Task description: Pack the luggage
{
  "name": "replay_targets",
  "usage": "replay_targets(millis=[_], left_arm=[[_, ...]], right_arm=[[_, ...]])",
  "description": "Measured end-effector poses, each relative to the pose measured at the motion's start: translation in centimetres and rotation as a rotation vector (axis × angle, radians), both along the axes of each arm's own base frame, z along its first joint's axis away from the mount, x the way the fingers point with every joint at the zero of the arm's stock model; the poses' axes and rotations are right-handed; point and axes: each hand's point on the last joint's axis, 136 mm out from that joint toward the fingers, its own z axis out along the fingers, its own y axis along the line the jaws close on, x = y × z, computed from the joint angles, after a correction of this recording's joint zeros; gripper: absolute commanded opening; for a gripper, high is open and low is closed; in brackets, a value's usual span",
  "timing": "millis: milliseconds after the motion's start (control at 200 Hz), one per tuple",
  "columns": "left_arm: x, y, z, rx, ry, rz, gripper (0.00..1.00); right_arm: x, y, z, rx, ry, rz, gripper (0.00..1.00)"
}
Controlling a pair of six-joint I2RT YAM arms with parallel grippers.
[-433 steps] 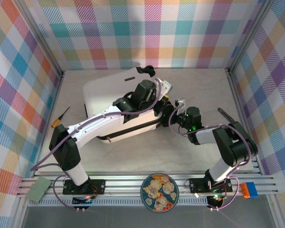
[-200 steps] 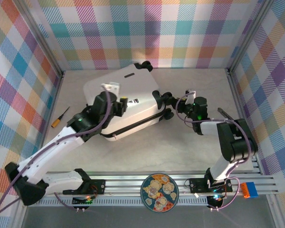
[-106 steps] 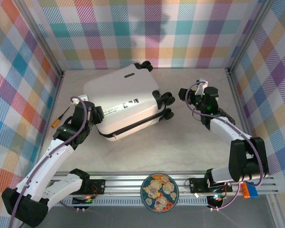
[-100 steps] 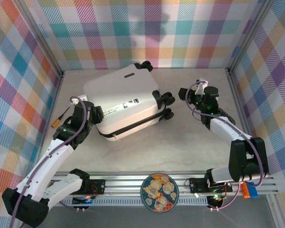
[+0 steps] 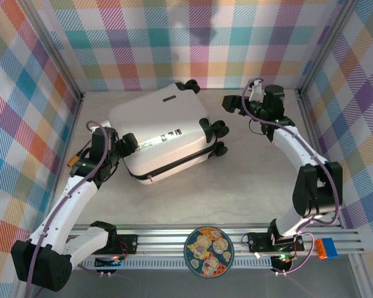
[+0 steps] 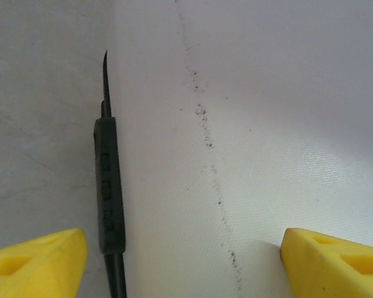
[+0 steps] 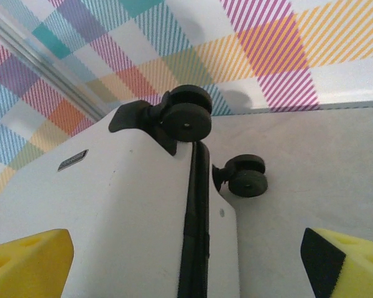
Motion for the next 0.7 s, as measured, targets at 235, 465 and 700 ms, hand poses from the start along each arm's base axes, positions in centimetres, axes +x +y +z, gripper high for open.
replay_targets(millis=[235,465,700], left_arm=[[0.8,-0.8,-0.1,-0.03,-0.007,-0.026,0.81],[1.3,-1.1,-0.1,-0.04,-0.005,-0.04,0.81],[1.7,-1.3,-0.1,-0.045,0.005,-0.052,0.8]], right_arm=[[0.8,2.9,-2.4,0.006,0.095,0.14,0.96],[-0.7,5.8,-3.5,0.008,0.129,0.264,0.96],[-1.9,6.9,-3.7,0.017,0.136,0.323,0.97]])
